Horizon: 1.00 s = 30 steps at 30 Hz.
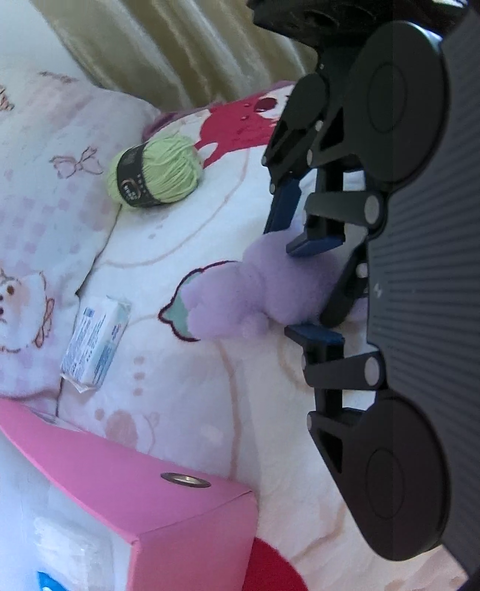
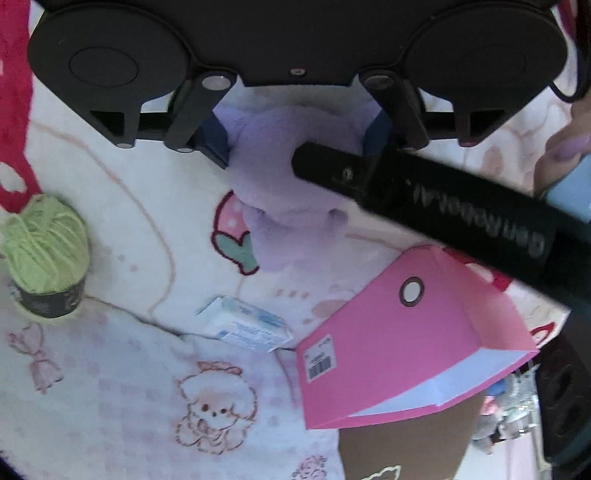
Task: Organize objects
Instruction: 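Lift the plush with the left gripper while the right tool steadies its body, then carry the purple plush over the pink box with the left gripper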
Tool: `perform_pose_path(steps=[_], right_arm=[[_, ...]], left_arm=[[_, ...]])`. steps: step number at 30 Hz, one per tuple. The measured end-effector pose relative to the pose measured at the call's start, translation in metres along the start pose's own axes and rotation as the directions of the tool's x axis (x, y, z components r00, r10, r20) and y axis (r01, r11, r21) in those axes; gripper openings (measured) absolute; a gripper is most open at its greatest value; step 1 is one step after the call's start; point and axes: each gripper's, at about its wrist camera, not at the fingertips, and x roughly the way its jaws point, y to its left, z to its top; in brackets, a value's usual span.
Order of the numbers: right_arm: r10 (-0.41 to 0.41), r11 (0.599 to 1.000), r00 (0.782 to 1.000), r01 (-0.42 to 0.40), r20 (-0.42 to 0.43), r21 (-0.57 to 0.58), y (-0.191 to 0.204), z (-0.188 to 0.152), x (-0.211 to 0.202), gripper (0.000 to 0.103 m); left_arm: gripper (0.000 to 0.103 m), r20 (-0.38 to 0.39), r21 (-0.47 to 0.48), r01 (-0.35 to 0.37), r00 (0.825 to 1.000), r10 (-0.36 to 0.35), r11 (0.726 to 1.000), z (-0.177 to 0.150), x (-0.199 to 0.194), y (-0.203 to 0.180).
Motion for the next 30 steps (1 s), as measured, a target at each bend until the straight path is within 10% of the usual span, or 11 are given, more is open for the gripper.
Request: perform_pose_path(steps=[30], right_arm=[[-0.045,0.989,0.999,0.043,0.014,0.14,0.11,-0.01,-0.06,0.079]], left_arm=[[0.033,-0.161,0.074,0.018,0.987,-0.006,0.997,-0.024,-0.108,0.021]])
